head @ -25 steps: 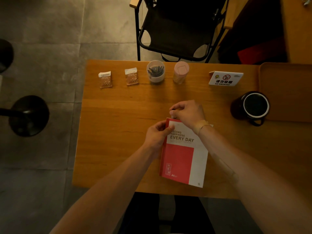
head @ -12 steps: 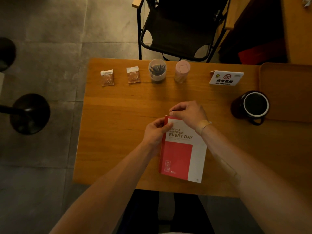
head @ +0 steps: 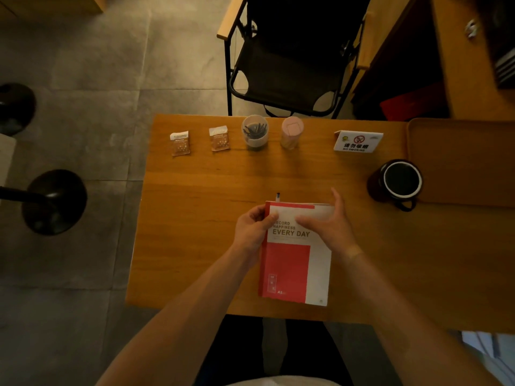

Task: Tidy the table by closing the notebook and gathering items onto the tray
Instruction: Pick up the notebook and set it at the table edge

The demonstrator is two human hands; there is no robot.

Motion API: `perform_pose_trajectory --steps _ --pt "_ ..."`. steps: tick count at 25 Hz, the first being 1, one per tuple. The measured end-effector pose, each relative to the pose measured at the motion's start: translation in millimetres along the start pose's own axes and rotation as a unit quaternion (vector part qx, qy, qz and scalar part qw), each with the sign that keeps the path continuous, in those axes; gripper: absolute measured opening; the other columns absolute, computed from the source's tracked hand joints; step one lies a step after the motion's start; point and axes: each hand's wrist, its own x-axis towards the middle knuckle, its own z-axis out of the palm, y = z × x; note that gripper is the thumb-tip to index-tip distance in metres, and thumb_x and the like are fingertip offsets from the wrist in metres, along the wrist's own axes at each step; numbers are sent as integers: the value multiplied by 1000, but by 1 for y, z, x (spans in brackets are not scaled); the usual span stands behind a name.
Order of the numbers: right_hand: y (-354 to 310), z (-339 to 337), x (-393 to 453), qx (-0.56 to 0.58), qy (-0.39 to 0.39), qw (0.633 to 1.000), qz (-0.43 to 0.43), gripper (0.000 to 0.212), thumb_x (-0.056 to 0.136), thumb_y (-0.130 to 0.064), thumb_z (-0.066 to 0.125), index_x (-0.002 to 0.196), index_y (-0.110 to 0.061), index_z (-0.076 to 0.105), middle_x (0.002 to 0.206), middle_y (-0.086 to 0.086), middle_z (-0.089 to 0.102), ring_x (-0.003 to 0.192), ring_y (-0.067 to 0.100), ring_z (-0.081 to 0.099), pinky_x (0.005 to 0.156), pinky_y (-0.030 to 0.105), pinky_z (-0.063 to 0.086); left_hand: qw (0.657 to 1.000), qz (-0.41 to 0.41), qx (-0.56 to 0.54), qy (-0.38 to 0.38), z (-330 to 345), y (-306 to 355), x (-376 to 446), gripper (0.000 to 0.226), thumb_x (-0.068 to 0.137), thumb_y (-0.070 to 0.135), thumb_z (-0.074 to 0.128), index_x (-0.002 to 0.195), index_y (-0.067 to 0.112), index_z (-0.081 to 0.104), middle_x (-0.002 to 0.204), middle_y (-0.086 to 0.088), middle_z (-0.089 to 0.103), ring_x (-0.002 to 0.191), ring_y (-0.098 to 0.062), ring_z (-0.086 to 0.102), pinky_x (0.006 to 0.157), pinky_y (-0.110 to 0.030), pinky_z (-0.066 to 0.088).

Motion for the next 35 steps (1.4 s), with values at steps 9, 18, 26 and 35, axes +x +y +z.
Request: perform_pose_trajectory --steps 9,18,26,35 --pt "17 -46 -47 90 -197 973 78 54 67 -29 81 117 -22 63 110 2 74 96 24 72 85 50 58 997 15 -48 52 14 43 -47 23 89 15 69 111 17 66 95 -3 77 86 -21 75 65 -36 61" --pt "-18 -73 -69 88 -186 979 -10 40 84 -17 72 122 -13 59 114 9 70 98 29 70 82 49 58 994 23 94 56 21 40 -111 35 92 26 64 126 26 55 116 0 66 102 -18 67 86 -42 59" --pt "-43 -33 -93 68 -174 981 -47 32 82 -22 75 112 -23 63 107 1 74 91 18 73 69 32 58 990 55 122 46 -28 38 -130 37 94 26 62 128 28 50 116 1 65 98 -14 68 62 -23 57" --pt "-75 72 -90 -4 -144 989 -18 36 84 -11 73 114 -19 55 112 3 67 101 24 67 82 52 59 981 45 181 47 -137 67 -106 37 94 25 62 129 28 49 115 3 62 95 -11 67 63 -22 56"
